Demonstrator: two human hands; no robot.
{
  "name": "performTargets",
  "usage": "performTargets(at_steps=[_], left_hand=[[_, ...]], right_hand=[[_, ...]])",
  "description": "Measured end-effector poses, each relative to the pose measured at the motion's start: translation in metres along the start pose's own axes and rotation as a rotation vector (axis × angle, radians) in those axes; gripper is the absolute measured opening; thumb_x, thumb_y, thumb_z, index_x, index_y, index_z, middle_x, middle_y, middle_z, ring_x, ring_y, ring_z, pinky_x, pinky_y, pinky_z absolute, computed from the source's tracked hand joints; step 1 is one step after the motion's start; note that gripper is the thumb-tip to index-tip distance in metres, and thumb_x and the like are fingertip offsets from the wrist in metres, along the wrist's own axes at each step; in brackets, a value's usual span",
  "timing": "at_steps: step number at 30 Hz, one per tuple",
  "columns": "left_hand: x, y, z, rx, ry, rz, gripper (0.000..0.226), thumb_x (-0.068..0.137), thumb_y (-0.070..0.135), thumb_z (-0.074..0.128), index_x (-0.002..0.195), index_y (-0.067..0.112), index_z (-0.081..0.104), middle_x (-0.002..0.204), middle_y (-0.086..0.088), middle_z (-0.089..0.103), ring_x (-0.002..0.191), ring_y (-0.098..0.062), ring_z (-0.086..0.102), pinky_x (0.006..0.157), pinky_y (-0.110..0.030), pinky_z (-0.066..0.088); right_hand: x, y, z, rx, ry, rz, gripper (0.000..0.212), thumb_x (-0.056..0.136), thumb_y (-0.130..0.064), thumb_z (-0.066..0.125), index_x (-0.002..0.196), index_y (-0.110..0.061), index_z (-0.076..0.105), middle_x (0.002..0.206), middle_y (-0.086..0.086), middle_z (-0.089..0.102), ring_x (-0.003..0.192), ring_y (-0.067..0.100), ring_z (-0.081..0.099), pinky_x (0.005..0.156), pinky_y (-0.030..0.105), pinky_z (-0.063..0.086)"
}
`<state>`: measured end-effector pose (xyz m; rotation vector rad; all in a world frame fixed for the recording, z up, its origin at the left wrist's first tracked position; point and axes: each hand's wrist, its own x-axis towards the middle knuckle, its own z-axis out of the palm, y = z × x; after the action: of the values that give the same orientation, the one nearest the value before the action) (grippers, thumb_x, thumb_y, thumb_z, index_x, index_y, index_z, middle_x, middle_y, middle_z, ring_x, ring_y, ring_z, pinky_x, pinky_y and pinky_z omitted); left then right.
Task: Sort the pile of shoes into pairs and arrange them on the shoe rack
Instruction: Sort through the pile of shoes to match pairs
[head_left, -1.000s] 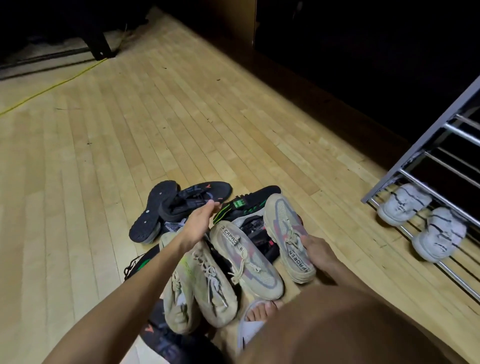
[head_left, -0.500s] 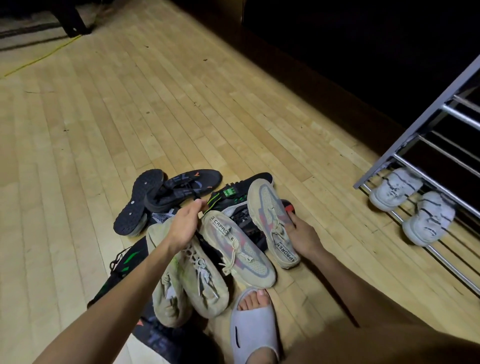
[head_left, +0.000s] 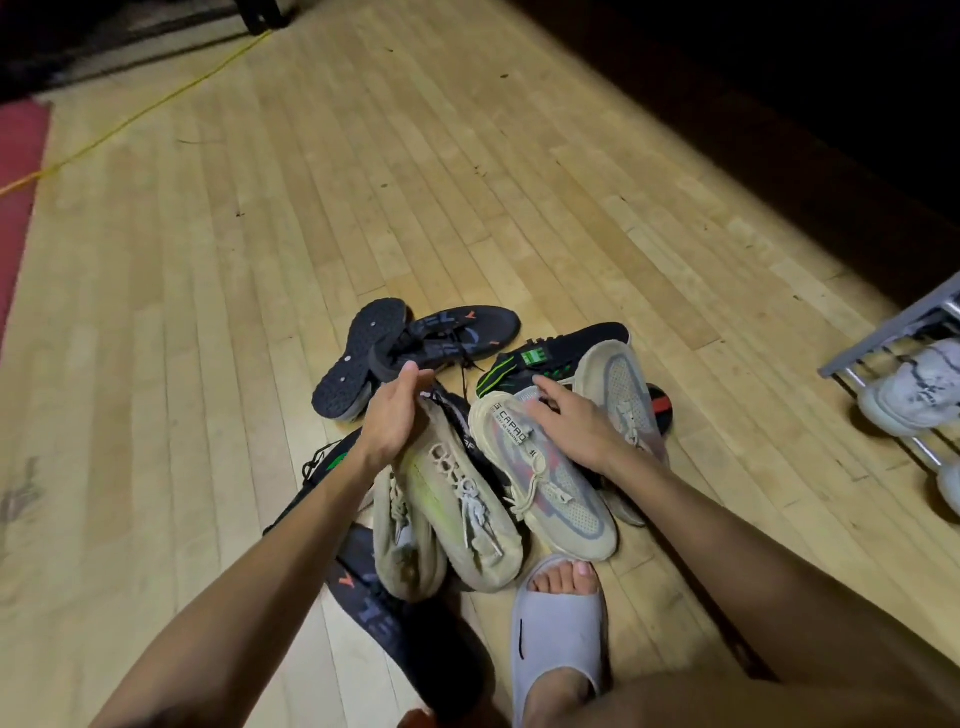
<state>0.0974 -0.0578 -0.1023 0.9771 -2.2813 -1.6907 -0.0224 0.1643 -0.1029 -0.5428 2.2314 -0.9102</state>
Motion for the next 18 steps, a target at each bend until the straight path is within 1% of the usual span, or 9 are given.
performTargets(at_steps=[2, 4, 6, 7, 9, 11, 13, 15, 18], left_hand=[[-0.002, -0.002, -0.007, -0.114, -0.008, -0.087, 0.056, 0.104, 0.047, 0.024, 0.113, 0.017, 0.07, 0.111, 0.001, 0.073, 0.11, -0.013, 0.063, 0.1, -0.028, 0.041], [-0.007, -0.001, -0.008, -0.221, -0.061, -0.163, 0.056, 0.104, 0.048, 0.024, 0.112, 0.017, 0.07, 0.107, 0.0, 0.075, 0.111, -0.015, 0.063, 0.099, -0.026, 0.042], [-0.014, 0.0, -0.002, -0.292, -0.128, -0.201, 0.057, 0.104, 0.049, 0.024, 0.116, 0.015, 0.068, 0.109, 0.0, 0.074, 0.114, -0.013, 0.062, 0.104, -0.027, 0.039], [-0.018, -0.001, 0.003, -0.309, -0.144, -0.202, 0.056, 0.104, 0.049, 0.024, 0.116, 0.016, 0.067, 0.111, 0.001, 0.074, 0.115, -0.011, 0.061, 0.106, -0.027, 0.037], [-0.021, 0.0, 0.01, -0.333, -0.153, -0.192, 0.054, 0.103, 0.051, 0.022, 0.114, 0.022, 0.066, 0.112, 0.003, 0.073, 0.116, -0.008, 0.059, 0.108, -0.028, 0.035], [-0.021, 0.006, 0.013, -0.353, -0.169, -0.198, 0.055, 0.103, 0.053, 0.021, 0.112, 0.024, 0.066, 0.11, 0.0, 0.074, 0.117, -0.012, 0.059, 0.107, -0.03, 0.035], [-0.019, 0.015, 0.011, -0.297, -0.181, -0.188, 0.056, 0.102, 0.054, 0.021, 0.108, 0.024, 0.068, 0.098, -0.005, 0.076, 0.107, -0.013, 0.064, 0.102, -0.031, 0.039], [-0.018, 0.021, 0.009, -0.24, -0.213, -0.159, 0.06, 0.102, 0.054, 0.023, 0.107, 0.019, 0.071, 0.086, -0.008, 0.077, 0.083, -0.009, 0.067, 0.09, -0.028, 0.045], [-0.017, 0.027, -0.004, -0.229, -0.312, -0.257, 0.071, 0.099, 0.062, 0.022, 0.113, 0.011, 0.069, 0.086, -0.013, 0.076, 0.055, -0.008, 0.057, 0.062, -0.021, 0.047]], right_hand=[[0.007, 0.001, 0.009, 0.043, -0.082, 0.036, 0.075, 0.092, -0.064, 0.046, 0.156, -0.03, 0.027, 0.154, 0.0, 0.043, 0.14, 0.021, 0.042, 0.112, 0.038, 0.034], [0.011, 0.003, 0.016, 0.081, -0.122, 0.069, 0.072, 0.089, -0.068, 0.045, 0.151, -0.034, 0.035, 0.148, -0.002, 0.049, 0.134, 0.02, 0.048, 0.108, 0.039, 0.038], [0.013, 0.004, 0.022, 0.116, -0.101, 0.088, 0.057, 0.082, -0.075, 0.042, 0.127, -0.042, 0.056, 0.13, -0.009, 0.062, 0.118, 0.015, 0.058, 0.092, 0.036, 0.044], [0.015, 0.004, 0.022, 0.143, -0.075, 0.09, 0.055, 0.079, -0.077, 0.039, 0.114, -0.04, 0.061, 0.118, -0.011, 0.066, 0.111, 0.014, 0.061, 0.087, 0.036, 0.044], [0.019, 0.005, 0.021, 0.241, -0.031, 0.118, 0.058, 0.075, -0.078, 0.033, 0.099, -0.036, 0.066, 0.102, -0.009, 0.069, 0.101, 0.016, 0.064, 0.089, 0.041, 0.048], [0.02, 0.007, 0.019, 0.305, -0.011, 0.134, 0.061, 0.075, -0.08, 0.031, 0.094, -0.038, 0.071, 0.083, -0.008, 0.072, 0.084, 0.015, 0.065, 0.09, 0.045, 0.049], [0.018, 0.008, 0.016, 0.292, -0.016, 0.09, 0.059, 0.079, -0.081, 0.026, 0.09, -0.047, 0.073, 0.069, -0.01, 0.072, 0.068, 0.008, 0.066, 0.079, 0.039, 0.052], [0.013, 0.007, 0.013, 0.261, -0.018, 0.056, 0.062, 0.08, -0.083, 0.022, 0.088, -0.05, 0.074, 0.064, -0.012, 0.071, 0.06, 0.004, 0.064, 0.072, 0.034, 0.049], [0.002, 0.005, 0.009, 0.234, -0.078, 0.027, 0.07, 0.08, -0.085, 0.017, 0.088, -0.048, 0.076, 0.061, -0.005, 0.069, 0.061, 0.002, 0.063, 0.077, 0.033, 0.045]])
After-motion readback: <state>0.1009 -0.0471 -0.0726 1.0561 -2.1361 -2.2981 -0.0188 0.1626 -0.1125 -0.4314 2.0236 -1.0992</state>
